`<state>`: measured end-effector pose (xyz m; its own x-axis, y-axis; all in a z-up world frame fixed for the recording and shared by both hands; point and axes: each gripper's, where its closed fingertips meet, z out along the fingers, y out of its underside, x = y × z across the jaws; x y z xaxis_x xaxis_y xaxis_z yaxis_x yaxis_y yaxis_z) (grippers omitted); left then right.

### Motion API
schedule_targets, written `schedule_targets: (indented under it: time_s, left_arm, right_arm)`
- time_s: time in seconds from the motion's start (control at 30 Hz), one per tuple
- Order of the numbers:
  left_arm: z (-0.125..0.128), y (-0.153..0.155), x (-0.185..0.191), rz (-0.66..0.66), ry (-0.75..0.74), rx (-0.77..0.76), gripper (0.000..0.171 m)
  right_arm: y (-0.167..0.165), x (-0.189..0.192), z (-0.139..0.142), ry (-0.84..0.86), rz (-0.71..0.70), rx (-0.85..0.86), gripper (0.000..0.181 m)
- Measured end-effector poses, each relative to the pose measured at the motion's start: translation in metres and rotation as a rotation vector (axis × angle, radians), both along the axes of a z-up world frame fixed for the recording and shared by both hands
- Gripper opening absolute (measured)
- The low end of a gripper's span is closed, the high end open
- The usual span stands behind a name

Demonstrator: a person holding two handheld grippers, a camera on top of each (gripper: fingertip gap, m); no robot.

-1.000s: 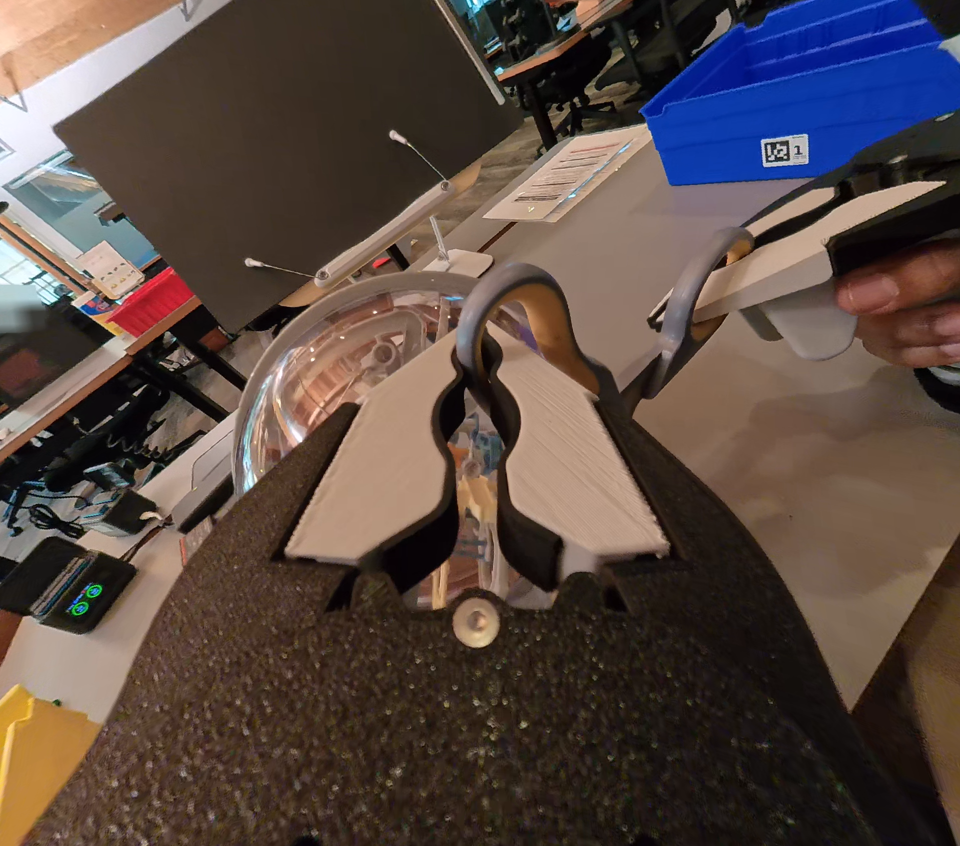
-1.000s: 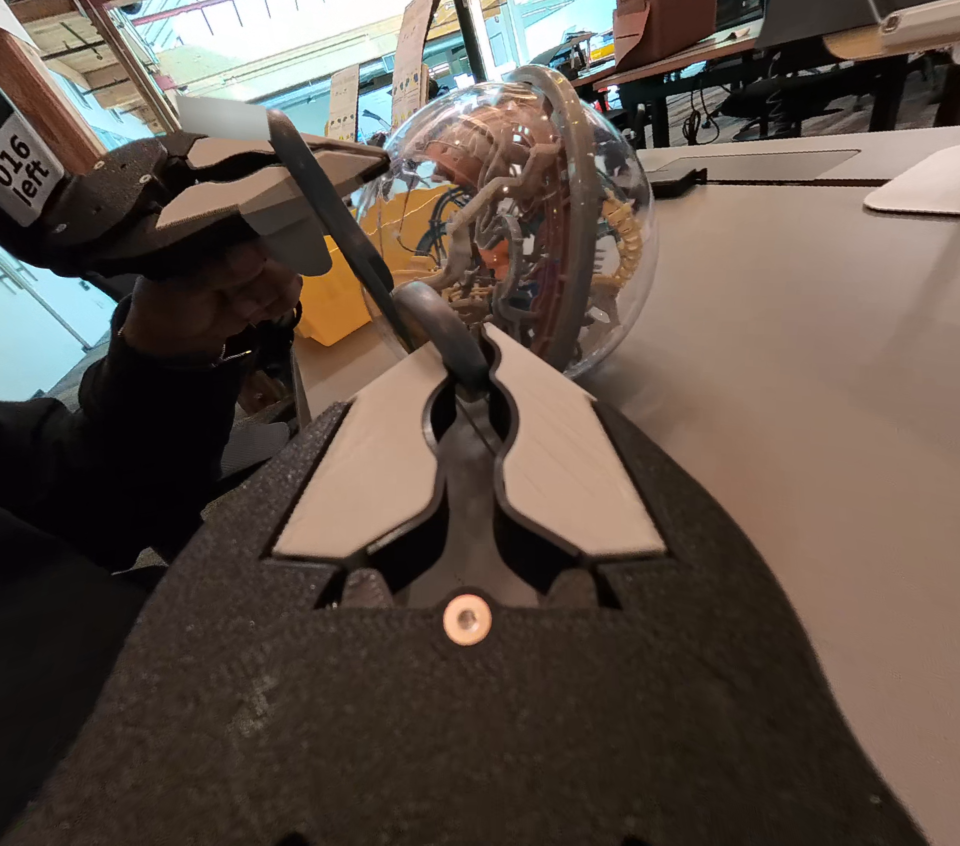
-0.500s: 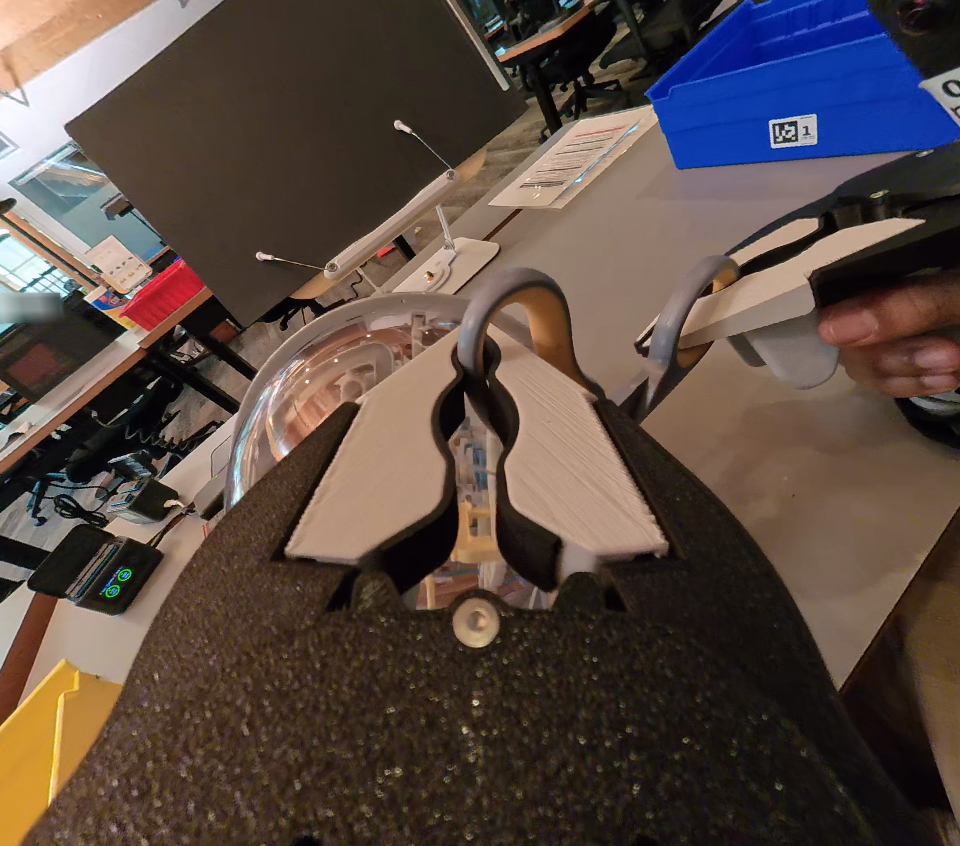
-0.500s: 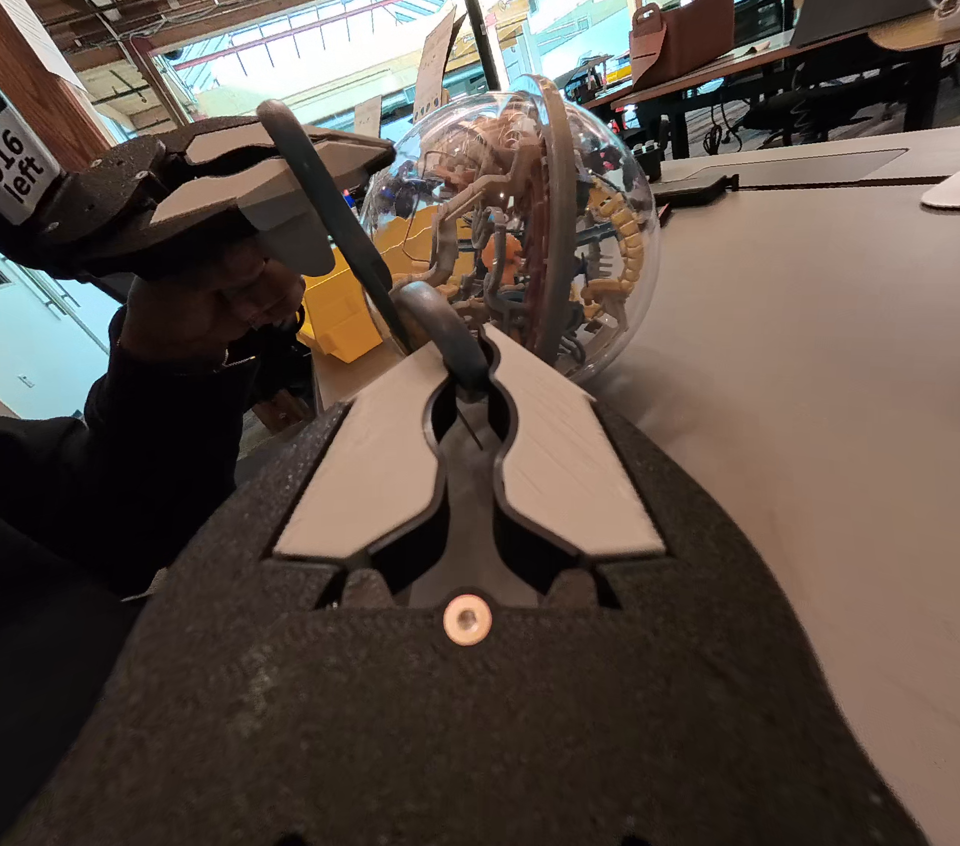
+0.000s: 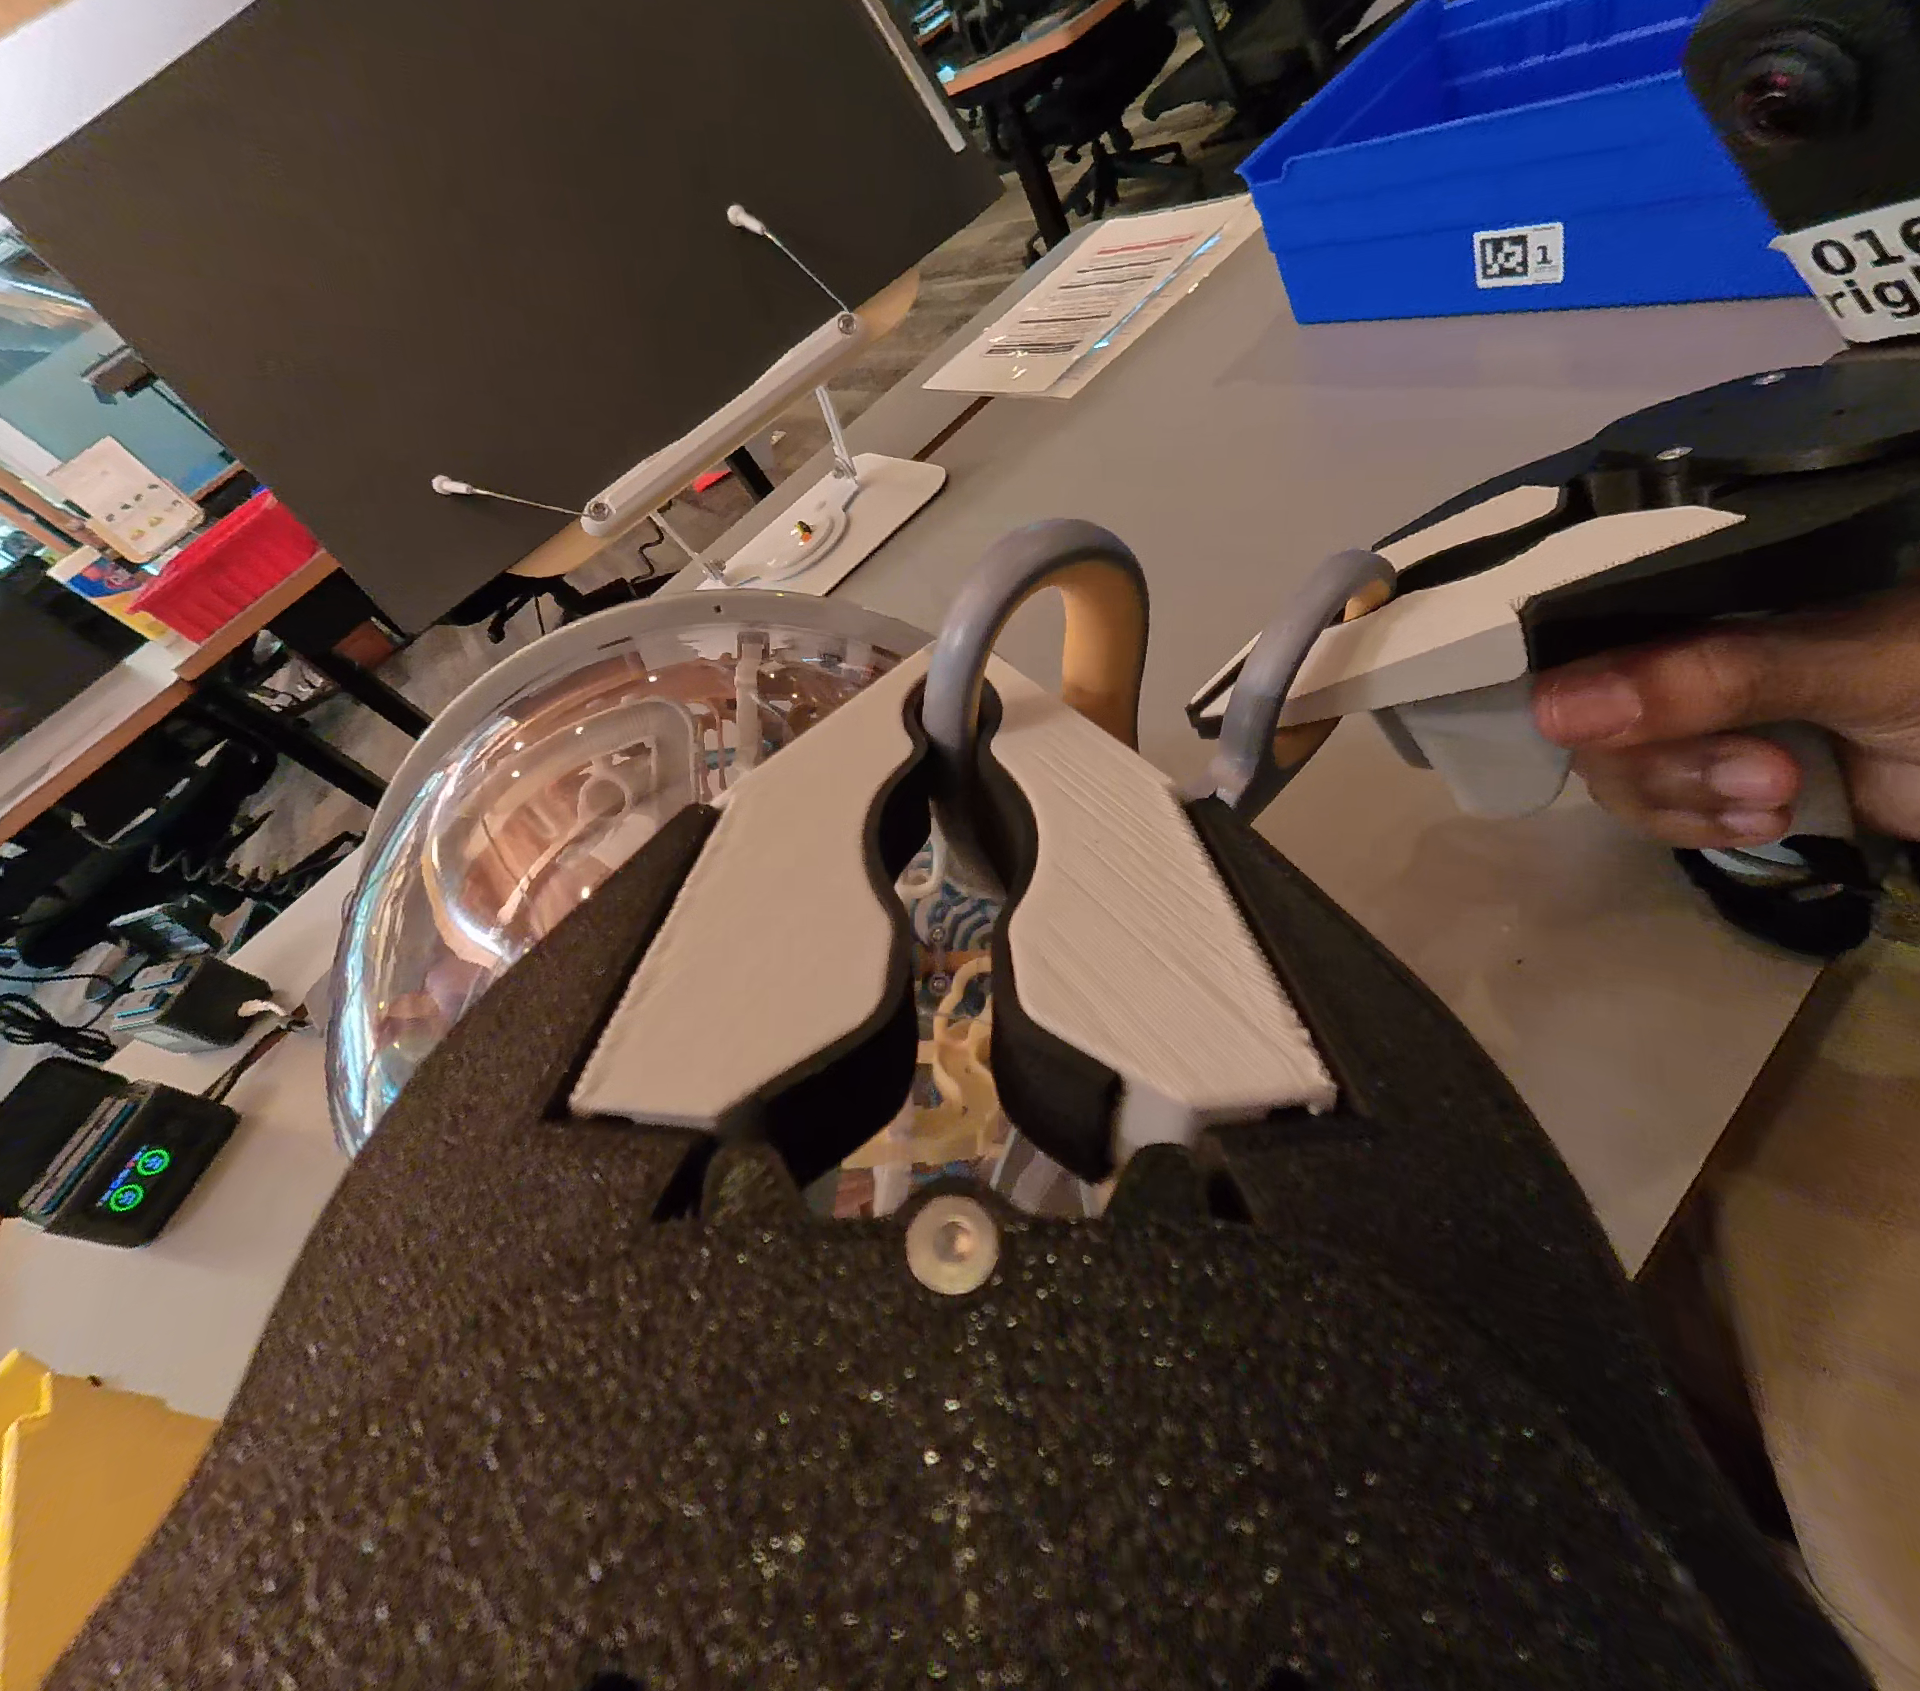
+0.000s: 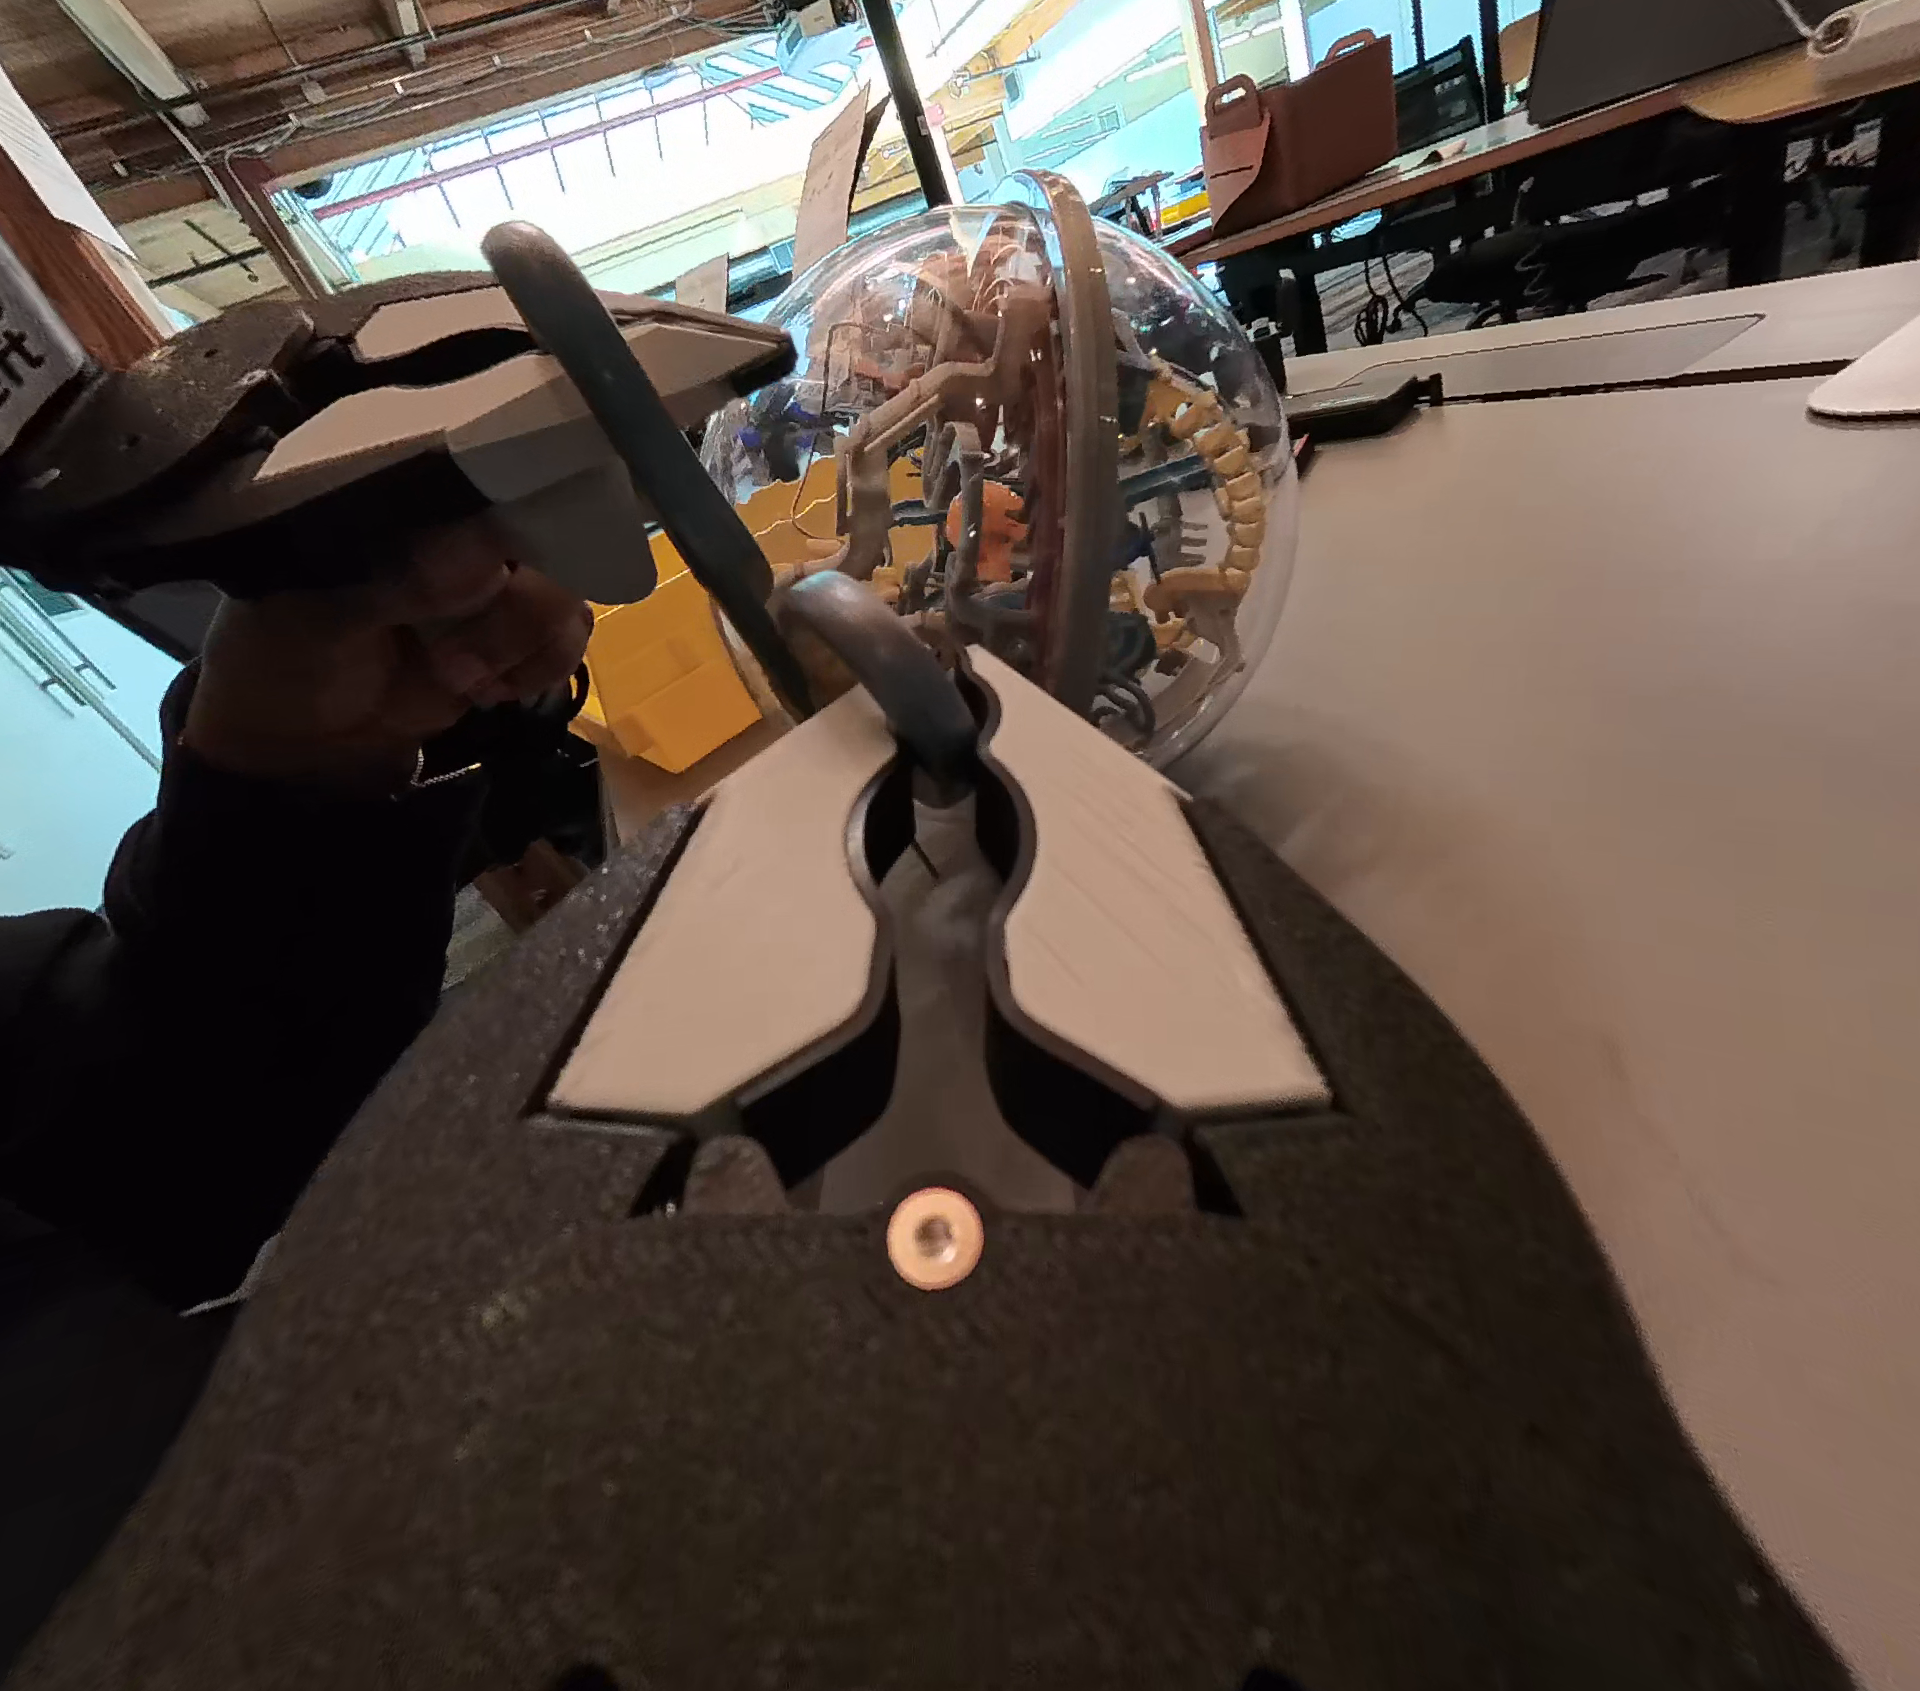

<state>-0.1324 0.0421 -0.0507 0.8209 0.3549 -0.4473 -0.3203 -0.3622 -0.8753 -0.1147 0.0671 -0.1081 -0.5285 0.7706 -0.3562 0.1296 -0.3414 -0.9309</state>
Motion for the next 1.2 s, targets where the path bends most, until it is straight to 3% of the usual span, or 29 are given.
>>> schedule_targets:
  time_s: [0.63, 1.2]
  left_arm:
    - [-0.011, 0.002, -0.001, -0.012, -0.053, -0.030, 0.000]
    - [-0.015, -0.003, -0.006, -0.045, -0.114, -0.042, 0.000]
  right_arm:
    - [-0.010, -0.005, -0.006, -0.022, -0.025, -0.066, 0.001]
    - [-0.022, -0.003, -0.013, -0.087, 0.050, -0.055, 0.000]
